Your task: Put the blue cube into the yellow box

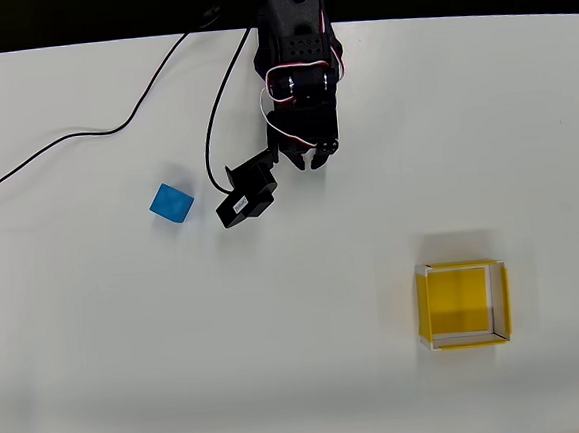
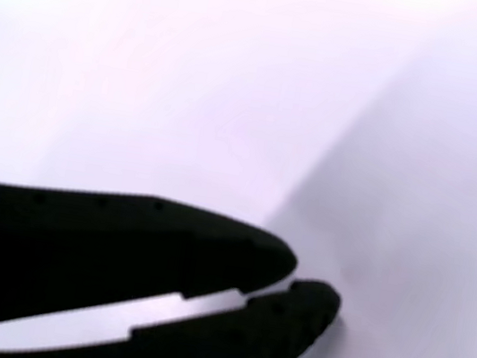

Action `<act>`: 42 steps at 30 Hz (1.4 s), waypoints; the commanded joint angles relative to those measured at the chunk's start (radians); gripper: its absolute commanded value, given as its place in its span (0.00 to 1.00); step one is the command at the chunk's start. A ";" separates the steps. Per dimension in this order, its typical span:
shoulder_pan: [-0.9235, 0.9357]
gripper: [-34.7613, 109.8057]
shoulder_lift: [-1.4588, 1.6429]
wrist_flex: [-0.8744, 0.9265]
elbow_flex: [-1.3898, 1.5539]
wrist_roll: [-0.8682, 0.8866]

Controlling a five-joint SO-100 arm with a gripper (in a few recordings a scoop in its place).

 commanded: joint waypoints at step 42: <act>0.980 0.63 -1.143 -0.772 -0.779 -0.477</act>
